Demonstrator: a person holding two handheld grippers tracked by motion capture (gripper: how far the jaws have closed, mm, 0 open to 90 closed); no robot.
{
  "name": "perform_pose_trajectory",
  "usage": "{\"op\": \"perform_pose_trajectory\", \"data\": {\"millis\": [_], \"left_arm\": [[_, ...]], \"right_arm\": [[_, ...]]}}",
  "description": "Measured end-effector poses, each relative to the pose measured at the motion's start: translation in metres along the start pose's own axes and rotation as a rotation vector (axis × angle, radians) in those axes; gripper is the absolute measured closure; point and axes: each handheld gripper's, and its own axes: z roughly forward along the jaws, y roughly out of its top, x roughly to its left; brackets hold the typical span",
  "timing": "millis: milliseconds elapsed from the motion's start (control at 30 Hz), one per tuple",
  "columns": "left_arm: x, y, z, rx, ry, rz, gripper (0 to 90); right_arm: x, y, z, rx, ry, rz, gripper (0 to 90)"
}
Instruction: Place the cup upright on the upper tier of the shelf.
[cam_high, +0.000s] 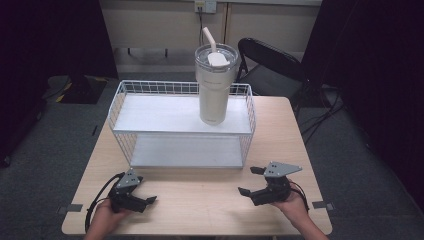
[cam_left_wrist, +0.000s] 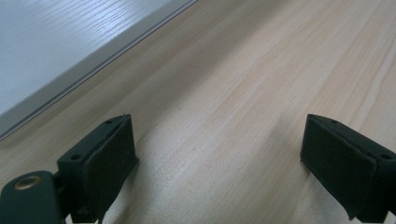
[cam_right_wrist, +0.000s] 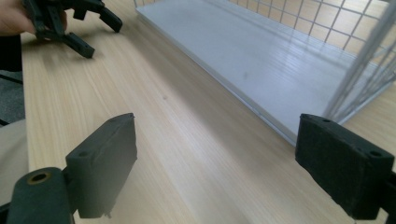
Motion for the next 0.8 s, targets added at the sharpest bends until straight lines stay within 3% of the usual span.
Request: {"op": "perform_pose_trajectory", "data": {"millis": [800], "left_arm": [[0.000,0.000,0.000,0.000,0.002,-0.001,9.7]], "right_arm": [[-0.014,-0.047,0.002,0.102,-0.035,-0.006,12.6]]}}
